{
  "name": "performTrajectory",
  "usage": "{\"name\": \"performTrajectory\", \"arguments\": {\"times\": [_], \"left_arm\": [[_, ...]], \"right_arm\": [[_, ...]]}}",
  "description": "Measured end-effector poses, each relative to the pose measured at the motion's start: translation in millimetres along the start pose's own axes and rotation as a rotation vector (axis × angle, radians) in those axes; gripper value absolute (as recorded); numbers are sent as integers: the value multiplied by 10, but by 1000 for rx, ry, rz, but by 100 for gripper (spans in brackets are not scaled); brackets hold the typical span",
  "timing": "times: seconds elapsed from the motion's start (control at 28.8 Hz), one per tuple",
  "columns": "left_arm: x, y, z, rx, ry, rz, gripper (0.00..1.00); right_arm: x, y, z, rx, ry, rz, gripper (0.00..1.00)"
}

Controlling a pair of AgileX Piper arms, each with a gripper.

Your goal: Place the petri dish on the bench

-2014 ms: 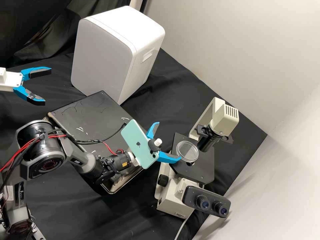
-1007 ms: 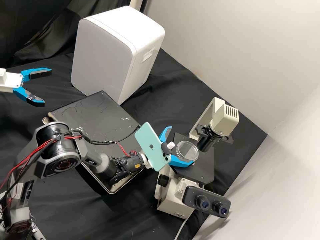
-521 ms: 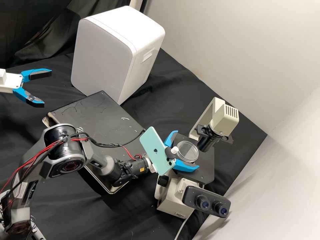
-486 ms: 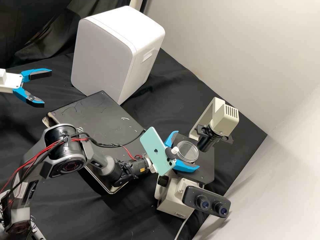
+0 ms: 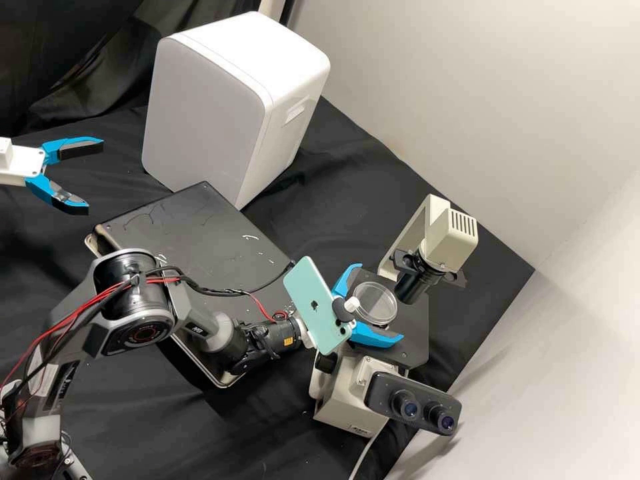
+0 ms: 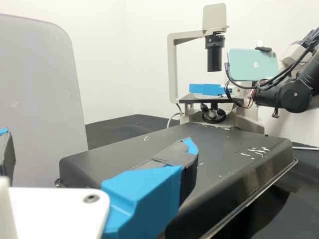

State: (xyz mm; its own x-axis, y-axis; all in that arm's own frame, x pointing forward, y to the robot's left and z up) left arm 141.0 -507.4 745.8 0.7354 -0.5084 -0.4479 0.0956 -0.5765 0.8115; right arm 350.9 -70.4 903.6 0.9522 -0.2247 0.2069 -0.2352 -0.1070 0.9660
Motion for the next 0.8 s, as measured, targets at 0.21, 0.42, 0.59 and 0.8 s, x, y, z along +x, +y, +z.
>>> {"name": "performTrajectory", "arguments": {"times": [0.21, 0.42, 0.59, 0.8], "left_arm": [[-3, -1, -8, 7, 0, -3, 100], [-6, 0, -19, 11, 3, -3, 100], [-6, 1, -21, 11, 4, -3, 100], [-6, 1, -21, 11, 4, -3, 100]], "right_arm": [[30, 0, -5, -3, 3, 4, 100], [53, -31, -2, 9, -2, 10, 100], [66, -42, -21, 13, 2, 11, 100], [74, -69, -7, 13, 2, 7, 0]]}}
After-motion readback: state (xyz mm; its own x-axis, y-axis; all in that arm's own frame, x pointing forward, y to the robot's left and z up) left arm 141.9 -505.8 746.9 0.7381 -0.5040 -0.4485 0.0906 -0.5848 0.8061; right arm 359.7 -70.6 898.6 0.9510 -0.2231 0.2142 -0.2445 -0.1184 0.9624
